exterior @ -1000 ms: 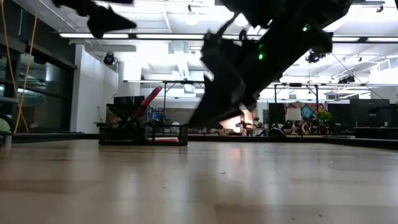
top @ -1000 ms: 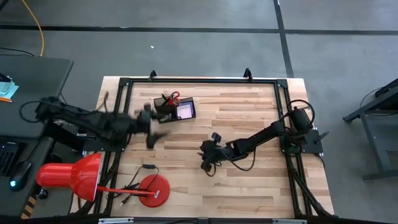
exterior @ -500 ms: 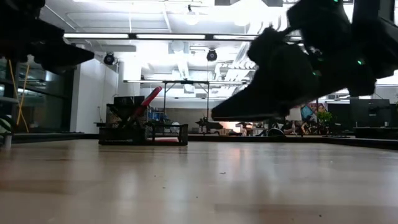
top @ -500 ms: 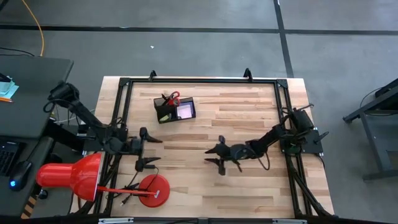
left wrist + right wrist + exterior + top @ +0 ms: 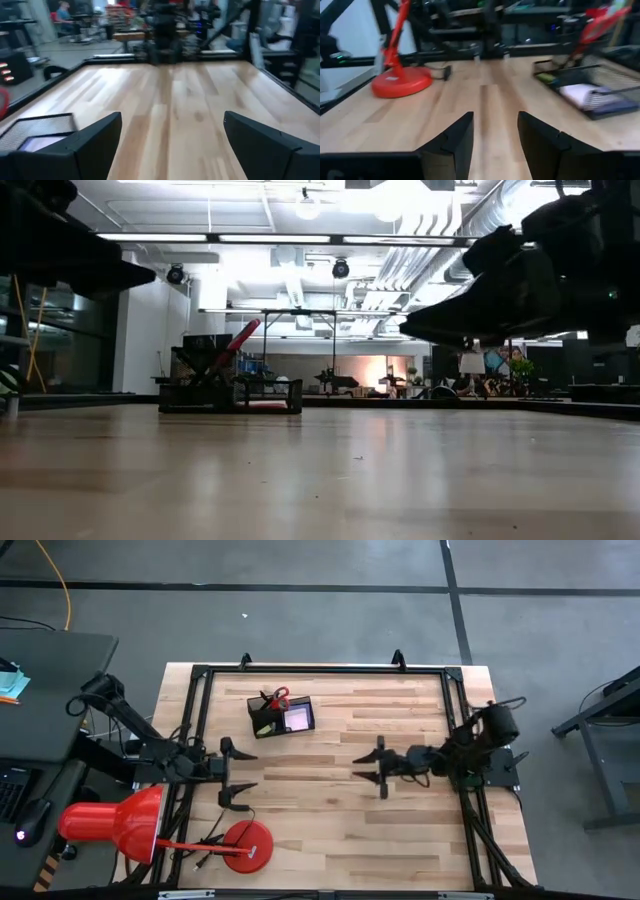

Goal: Pick and place office supplies into organizer
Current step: Return to Home Position

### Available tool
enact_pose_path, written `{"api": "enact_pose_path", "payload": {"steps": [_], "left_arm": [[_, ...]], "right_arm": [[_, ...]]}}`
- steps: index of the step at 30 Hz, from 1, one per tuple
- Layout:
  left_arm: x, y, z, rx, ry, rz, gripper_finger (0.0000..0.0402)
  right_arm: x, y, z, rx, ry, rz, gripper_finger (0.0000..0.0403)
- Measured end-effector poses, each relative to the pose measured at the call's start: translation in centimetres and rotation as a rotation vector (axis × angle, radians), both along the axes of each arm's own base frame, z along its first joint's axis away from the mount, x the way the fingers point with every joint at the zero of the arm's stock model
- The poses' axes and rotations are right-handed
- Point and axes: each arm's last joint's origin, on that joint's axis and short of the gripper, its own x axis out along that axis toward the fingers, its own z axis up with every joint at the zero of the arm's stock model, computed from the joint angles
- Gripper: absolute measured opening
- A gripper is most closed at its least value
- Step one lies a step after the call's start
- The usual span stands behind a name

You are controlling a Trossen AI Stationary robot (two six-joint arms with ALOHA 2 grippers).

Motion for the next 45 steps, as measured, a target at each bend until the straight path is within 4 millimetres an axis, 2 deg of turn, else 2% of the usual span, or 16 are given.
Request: {"api": "enact_pose_path", "payload": {"steps": [6,10,13,17,23,31,42,45], "left_arm": [[-0.9,0.6,0.5,-0.001,-0.013,-0.013,0.0339],[-1.8,1.3,0.7,-0.02,-0.032,0.074,0.0338],[-2.3,1.7,1.1,-0.03,-0.064,0.088,0.0335],[-2.9,1.9,1.8,-0.021,-0.116,-0.017,0.0337],[-3.6,2.5,2.0,0.004,-0.141,0.024,0.0338],[-3.2,3.4,2.2,0.03,-0.144,0.1,0.034],[-2.9,6.0,2.6,0.006,-0.079,0.141,0.0339],[-3.0,6.1,3.2,-0.007,-0.075,0.086,0.034]], "right_arm": [[-3.4,-1.3,1.4,-0.024,-0.046,-0.064,0.0151],[-5.7,-1.7,2.1,-0.021,-0.087,-0.073,0.0154],[-6.0,-1.7,2.6,-0.02,-0.088,-0.053,0.0154],[-6.0,-1.9,2.9,-0.035,-0.064,-0.031,0.0157],[-6.5,-3.6,3.6,-0.046,-0.093,-0.019,0.0156],[-7.0,-6.0,2.7,-0.006,0.022,0.012,0.015],[-7.2,-6.7,2.8,-0.047,-0.001,0.058,0.0165],[-7.2,-6.7,3.0,-0.038,-0.017,0.046,0.0165]]}}
